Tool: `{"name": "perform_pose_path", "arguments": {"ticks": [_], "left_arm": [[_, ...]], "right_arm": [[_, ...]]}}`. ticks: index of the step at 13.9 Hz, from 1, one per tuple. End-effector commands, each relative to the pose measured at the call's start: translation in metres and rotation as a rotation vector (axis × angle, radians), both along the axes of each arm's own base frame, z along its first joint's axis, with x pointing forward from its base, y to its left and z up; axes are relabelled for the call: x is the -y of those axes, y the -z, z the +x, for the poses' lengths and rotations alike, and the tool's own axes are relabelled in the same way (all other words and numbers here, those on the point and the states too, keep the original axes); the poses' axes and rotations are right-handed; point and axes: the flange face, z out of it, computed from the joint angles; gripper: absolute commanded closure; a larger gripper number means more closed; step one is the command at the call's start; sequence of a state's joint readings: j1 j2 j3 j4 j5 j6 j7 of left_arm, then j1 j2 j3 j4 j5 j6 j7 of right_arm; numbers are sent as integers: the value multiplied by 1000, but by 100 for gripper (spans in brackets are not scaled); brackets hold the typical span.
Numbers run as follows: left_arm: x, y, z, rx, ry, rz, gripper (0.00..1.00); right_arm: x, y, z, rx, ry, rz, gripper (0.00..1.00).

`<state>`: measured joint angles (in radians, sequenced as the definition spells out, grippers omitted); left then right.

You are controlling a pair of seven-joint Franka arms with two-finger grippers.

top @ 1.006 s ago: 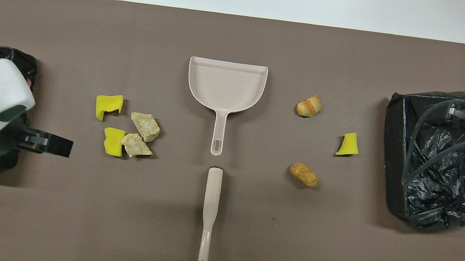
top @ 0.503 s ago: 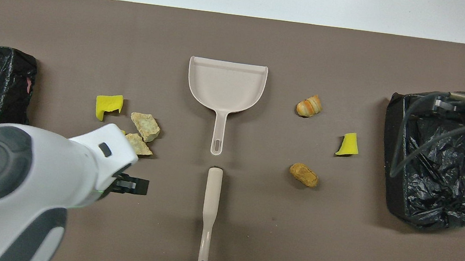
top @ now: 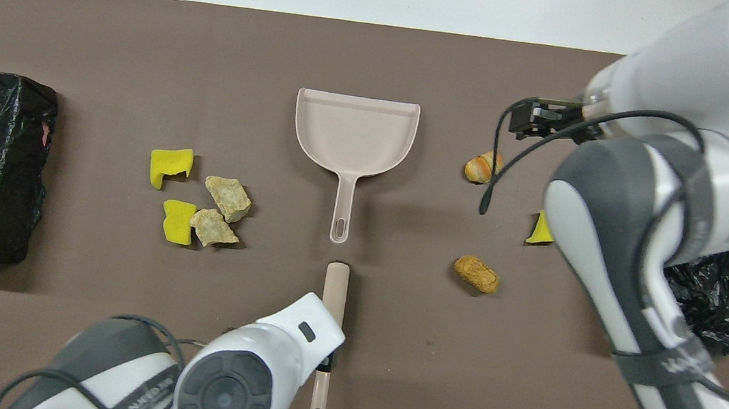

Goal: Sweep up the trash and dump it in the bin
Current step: 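Grasp the dustpan handle with the right gripper while the left gripper grasps the brush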

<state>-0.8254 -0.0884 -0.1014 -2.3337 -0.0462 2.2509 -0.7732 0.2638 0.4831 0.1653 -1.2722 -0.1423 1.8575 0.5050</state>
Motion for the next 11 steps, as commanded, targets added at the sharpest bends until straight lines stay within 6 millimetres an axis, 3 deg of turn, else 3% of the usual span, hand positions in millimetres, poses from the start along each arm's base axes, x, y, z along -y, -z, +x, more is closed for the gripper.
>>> {"name": "perform_pose_path", "arguments": {"ticks": [1, 4, 5, 6, 7, 8, 11], "left_arm": [[-4, 23, -15, -14, 1, 14, 0], [-6, 33, -23, -11, 7, 12, 0], [-6, 33, -23, -12, 6, 14, 13], [-6, 34, -23, -13, 3, 15, 53], [-6, 33, -25, -17, 3, 18, 83], [-6, 33, -25, -18, 5, 19, 100], [-12, 35, -28, -49, 30, 60, 100]], "right_arm": [[-47, 26, 9, 16, 33, 13, 0], [-109, 60, -8, 8, 45, 27, 0], [-128, 65, -17, 10, 62, 25, 0], [-130, 67, -21, -1, 57, 13, 0], [-138, 70, -24, -2, 44, 18, 0], [-142, 84, -23, -7, 40, 17, 0], [-151, 93, -28, -14, 25, 16, 0]]}}
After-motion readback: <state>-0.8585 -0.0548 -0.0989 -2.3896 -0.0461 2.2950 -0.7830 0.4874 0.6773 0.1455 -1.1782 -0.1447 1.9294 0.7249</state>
